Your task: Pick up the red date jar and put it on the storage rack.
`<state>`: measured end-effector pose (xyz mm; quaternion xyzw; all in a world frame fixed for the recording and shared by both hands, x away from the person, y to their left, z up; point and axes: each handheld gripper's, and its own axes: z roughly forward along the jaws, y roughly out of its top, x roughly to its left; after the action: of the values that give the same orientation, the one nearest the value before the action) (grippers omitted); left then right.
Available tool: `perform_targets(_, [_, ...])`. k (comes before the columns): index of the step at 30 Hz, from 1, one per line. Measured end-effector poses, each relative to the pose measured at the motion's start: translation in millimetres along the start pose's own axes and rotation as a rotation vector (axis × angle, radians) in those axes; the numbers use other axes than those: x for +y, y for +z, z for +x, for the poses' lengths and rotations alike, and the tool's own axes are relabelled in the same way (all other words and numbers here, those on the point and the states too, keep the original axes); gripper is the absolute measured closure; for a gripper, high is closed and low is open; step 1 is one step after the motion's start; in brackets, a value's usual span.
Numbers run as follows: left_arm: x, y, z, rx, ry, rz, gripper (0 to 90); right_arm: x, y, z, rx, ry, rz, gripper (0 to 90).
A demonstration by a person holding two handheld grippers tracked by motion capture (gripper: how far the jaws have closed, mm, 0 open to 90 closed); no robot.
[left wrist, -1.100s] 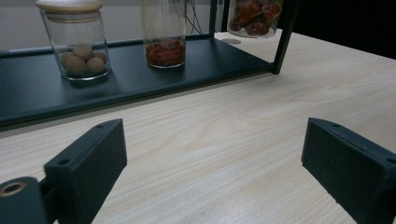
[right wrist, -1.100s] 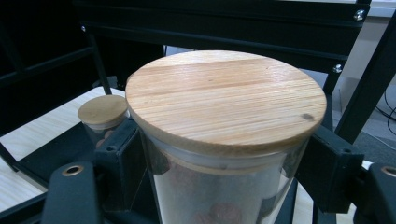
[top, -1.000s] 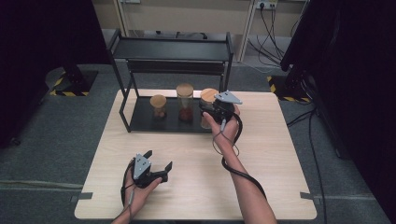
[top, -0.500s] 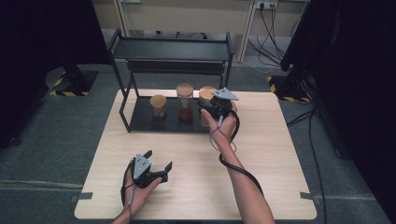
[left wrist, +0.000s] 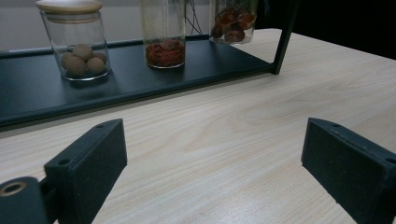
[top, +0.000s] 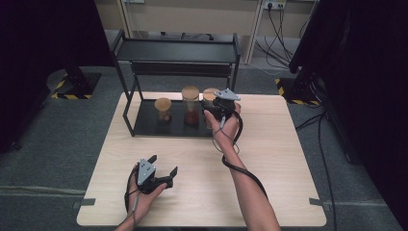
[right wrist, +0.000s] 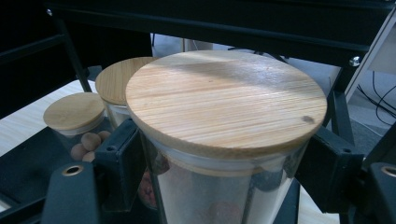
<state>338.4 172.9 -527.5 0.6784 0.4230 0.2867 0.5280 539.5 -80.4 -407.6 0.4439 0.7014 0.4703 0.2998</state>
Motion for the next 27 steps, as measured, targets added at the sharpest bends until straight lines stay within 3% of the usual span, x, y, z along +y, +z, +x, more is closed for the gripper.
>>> perform_targets(27, [0.1, 0.0, 0.1, -0.001, 0.000, 0.002, 6.2, -9.2, 23.8, -7.5, -0.076, 0.057, 0.037, 25.4])
